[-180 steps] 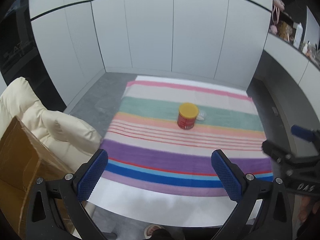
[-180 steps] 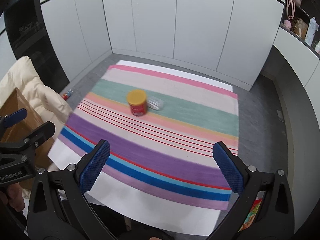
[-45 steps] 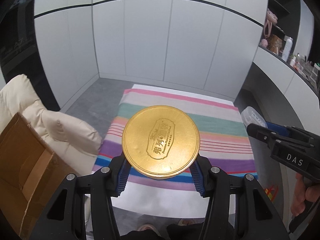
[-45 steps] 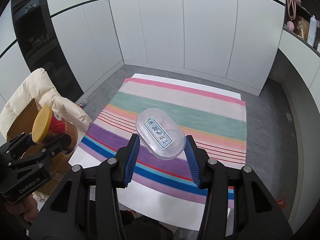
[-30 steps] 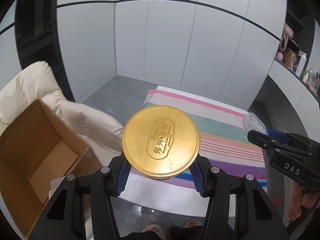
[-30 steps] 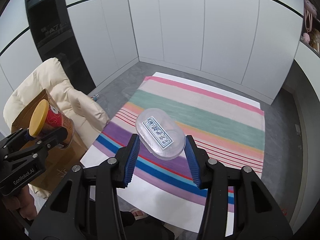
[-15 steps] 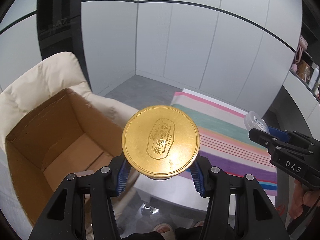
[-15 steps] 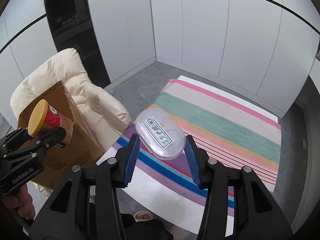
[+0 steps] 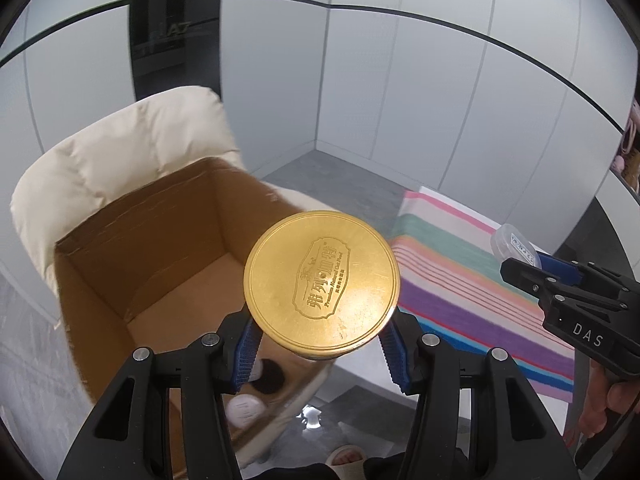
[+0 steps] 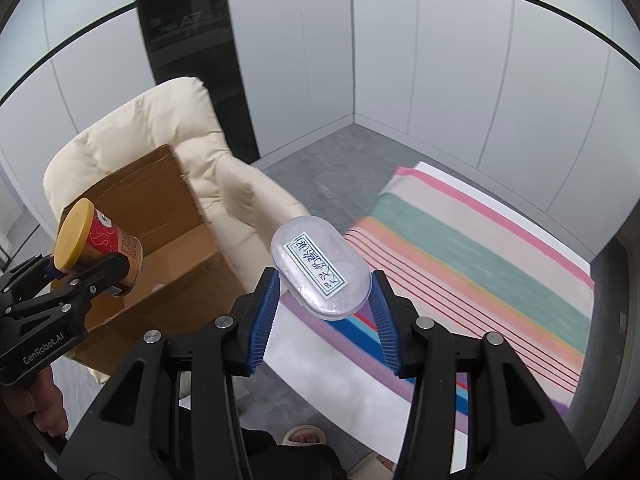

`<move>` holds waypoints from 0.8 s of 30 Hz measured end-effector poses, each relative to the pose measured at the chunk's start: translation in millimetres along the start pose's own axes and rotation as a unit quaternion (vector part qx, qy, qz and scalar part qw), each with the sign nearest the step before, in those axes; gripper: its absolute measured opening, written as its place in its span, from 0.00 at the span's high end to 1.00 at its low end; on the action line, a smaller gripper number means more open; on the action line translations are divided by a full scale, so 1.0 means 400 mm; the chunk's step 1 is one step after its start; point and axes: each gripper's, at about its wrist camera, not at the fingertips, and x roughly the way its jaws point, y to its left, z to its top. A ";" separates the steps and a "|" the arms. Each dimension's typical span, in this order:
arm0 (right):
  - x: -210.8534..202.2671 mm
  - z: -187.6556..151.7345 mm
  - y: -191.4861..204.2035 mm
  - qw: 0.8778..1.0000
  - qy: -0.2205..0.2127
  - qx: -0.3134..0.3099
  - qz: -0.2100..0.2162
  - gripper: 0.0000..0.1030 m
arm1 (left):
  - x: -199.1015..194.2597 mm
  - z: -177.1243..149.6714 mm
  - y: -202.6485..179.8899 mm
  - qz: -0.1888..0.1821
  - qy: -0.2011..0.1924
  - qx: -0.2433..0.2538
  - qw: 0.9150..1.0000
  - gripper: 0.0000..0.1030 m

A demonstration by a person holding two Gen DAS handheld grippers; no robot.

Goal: Organize objects
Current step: 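Carry the can and clear container in both tools toward the cardboard box, then open the left tool over the box while the right tool releases the container inside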

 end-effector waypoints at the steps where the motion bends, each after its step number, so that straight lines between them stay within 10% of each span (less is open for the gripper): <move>1: 0.004 0.004 0.016 1.000 0.001 -0.005 0.004 0.54 | -0.004 -0.001 0.014 0.003 -0.001 -0.004 1.000 0.48; 19: 0.049 0.024 0.250 0.996 0.007 -0.073 0.055 0.54 | -0.029 -0.058 0.195 0.057 0.015 -0.020 0.998 0.46; 24: 0.058 0.028 0.298 0.994 0.010 -0.085 0.065 0.53 | -0.087 -0.052 0.237 0.096 -0.044 -0.033 0.994 0.00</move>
